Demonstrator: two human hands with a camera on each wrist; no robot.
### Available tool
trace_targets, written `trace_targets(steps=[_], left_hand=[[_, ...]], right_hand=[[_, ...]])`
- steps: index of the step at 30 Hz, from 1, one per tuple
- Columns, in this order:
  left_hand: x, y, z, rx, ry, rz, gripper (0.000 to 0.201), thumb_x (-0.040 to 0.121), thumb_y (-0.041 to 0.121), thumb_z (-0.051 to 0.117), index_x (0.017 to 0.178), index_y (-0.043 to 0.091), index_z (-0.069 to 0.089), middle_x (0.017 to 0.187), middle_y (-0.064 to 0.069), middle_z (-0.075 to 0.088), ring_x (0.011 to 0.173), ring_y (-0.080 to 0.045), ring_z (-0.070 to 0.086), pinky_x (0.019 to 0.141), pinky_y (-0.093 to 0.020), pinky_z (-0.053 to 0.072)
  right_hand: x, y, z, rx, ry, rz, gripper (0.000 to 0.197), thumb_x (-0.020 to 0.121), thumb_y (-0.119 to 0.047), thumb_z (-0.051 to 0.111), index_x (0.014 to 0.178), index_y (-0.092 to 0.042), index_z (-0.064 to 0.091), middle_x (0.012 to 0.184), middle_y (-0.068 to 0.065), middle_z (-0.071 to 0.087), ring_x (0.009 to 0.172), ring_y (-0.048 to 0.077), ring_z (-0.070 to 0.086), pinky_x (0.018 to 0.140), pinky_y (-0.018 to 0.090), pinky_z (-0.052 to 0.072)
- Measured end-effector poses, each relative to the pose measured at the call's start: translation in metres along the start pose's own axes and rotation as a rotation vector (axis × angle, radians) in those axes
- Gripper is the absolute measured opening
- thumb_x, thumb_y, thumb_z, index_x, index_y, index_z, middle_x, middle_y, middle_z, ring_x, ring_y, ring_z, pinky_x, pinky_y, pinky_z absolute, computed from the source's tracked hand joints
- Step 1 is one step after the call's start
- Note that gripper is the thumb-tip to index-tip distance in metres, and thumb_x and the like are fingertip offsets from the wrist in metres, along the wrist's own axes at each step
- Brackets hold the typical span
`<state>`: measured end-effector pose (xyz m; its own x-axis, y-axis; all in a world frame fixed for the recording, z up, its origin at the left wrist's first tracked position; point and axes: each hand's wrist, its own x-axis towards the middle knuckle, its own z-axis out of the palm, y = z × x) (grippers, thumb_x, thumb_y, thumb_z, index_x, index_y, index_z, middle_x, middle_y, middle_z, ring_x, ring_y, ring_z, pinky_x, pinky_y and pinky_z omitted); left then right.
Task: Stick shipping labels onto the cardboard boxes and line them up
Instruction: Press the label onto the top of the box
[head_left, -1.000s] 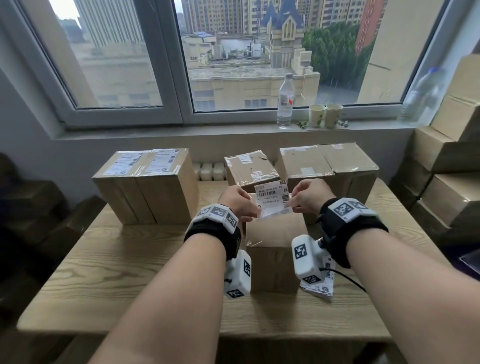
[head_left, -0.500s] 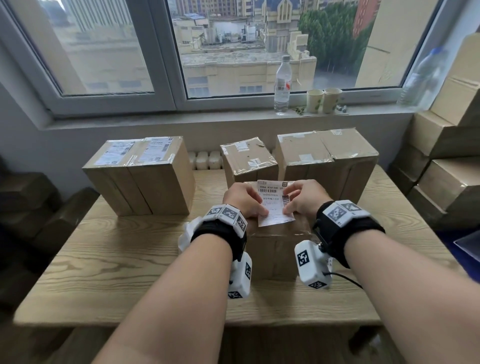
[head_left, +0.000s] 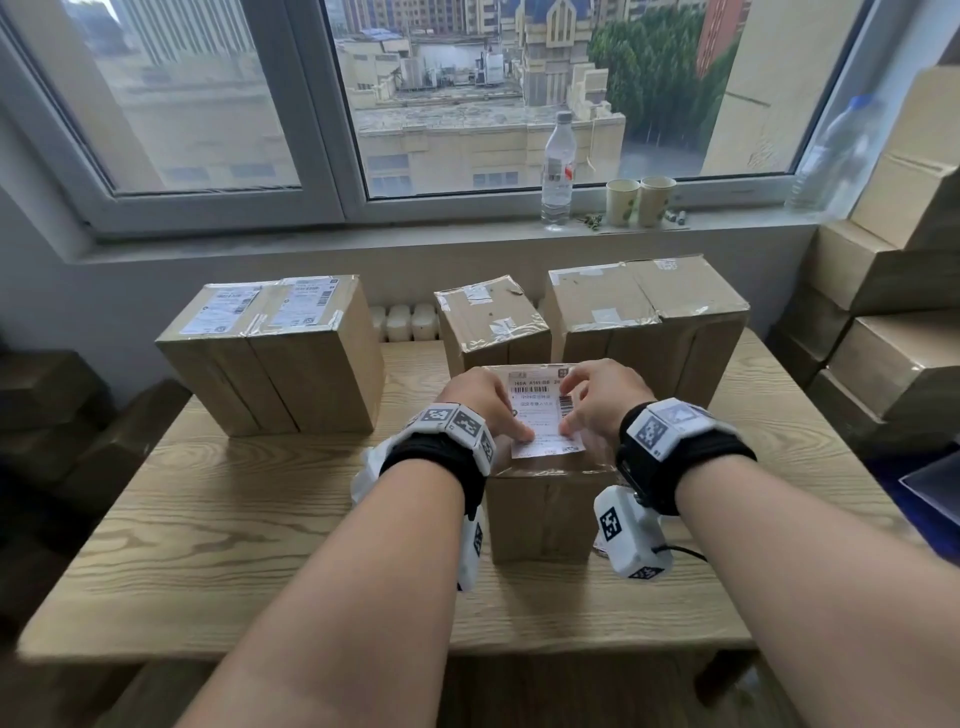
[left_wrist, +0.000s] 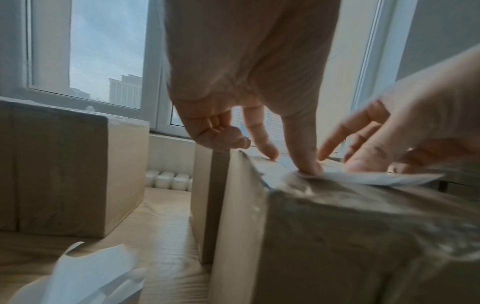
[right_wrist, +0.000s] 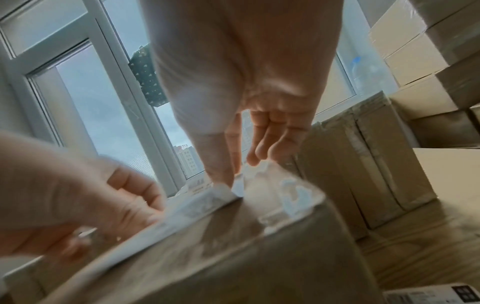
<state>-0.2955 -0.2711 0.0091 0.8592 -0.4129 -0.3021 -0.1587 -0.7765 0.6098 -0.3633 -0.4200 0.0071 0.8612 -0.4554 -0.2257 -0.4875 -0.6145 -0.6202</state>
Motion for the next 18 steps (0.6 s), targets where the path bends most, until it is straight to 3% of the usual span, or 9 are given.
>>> trace_targets(steps=[3, 7, 10, 13, 15, 17, 18], left_hand=[[0.001, -0.006, -0.005, 0.032, -0.079, 0.0, 0.037, 0.059, 0.025, 0.091, 0.071, 0.019, 0.056, 0.077, 0.006, 0.063, 0.075, -0.012, 0.058, 0.068, -0.028, 0.05], [-0.002, -0.004, -0.007, 0.156, -0.195, 0.016, 0.053, 0.059, 0.036, 0.09, 0.09, 0.023, 0.049, 0.092, 0.005, 0.059, 0.076, -0.01, 0.052, 0.064, -0.026, 0.046], [0.0, -0.006, -0.006, 0.183, -0.224, 0.011, 0.068, 0.054, 0.04, 0.091, 0.103, 0.024, 0.048, 0.097, 0.007, 0.057, 0.084, -0.012, 0.054, 0.073, -0.03, 0.05], [0.003, -0.007, -0.01, 0.154, -0.244, 0.007, 0.059, 0.059, 0.032, 0.09, 0.101, 0.023, 0.049, 0.095, 0.008, 0.056, 0.082, -0.011, 0.054, 0.077, -0.032, 0.051], [0.005, -0.005, -0.014, 0.155, -0.249, 0.003, 0.049, 0.065, 0.026, 0.088, 0.096, 0.021, 0.05, 0.09, 0.009, 0.055, 0.077, -0.009, 0.052, 0.081, -0.033, 0.053], [0.01, -0.001, -0.017, 0.178, -0.171, 0.022, 0.045, 0.065, 0.031, 0.087, 0.089, 0.02, 0.051, 0.09, 0.005, 0.057, 0.077, -0.011, 0.053, 0.078, -0.03, 0.052], [0.012, 0.0, -0.018, 0.175, -0.104, 0.04, 0.045, 0.064, 0.035, 0.087, 0.087, 0.02, 0.052, 0.094, 0.003, 0.058, 0.08, -0.013, 0.053, 0.072, -0.027, 0.049]], right_hand=[[-0.001, 0.004, -0.006, -0.05, -0.082, -0.016, 0.063, 0.058, -0.021, 0.09, 0.113, -0.027, 0.061, 0.116, 0.001, 0.06, 0.104, 0.021, 0.06, 0.093, 0.041, 0.051], [-0.006, 0.001, -0.009, -0.298, -0.207, -0.086, 0.096, 0.055, -0.038, 0.091, 0.137, -0.033, 0.042, 0.131, 0.005, 0.041, 0.114, 0.024, 0.053, 0.098, 0.038, 0.047], [-0.007, -0.002, -0.011, -0.361, -0.227, -0.1, 0.105, 0.055, -0.037, 0.091, 0.143, -0.034, 0.035, 0.134, 0.005, 0.037, 0.115, 0.024, 0.051, 0.095, 0.036, 0.048], [-0.005, 0.0, -0.017, -0.335, -0.267, -0.095, 0.1, 0.059, -0.024, 0.09, 0.143, -0.035, 0.037, 0.128, 0.004, 0.043, 0.11, 0.023, 0.055, 0.091, 0.037, 0.052], [-0.001, -0.001, -0.02, -0.23, -0.297, -0.078, 0.09, 0.066, -0.01, 0.085, 0.142, -0.031, 0.041, 0.109, 0.0, 0.051, 0.102, 0.022, 0.06, 0.086, 0.036, 0.055], [0.006, -0.001, -0.02, -0.088, -0.242, -0.074, 0.075, 0.073, -0.003, 0.079, 0.137, -0.027, 0.049, 0.095, -0.005, 0.053, 0.094, 0.018, 0.061, 0.084, 0.035, 0.056], [0.01, -0.001, -0.02, -0.052, -0.177, -0.093, 0.066, 0.075, -0.006, 0.078, 0.133, -0.026, 0.053, 0.096, -0.005, 0.054, 0.094, 0.016, 0.059, 0.086, 0.034, 0.054]])
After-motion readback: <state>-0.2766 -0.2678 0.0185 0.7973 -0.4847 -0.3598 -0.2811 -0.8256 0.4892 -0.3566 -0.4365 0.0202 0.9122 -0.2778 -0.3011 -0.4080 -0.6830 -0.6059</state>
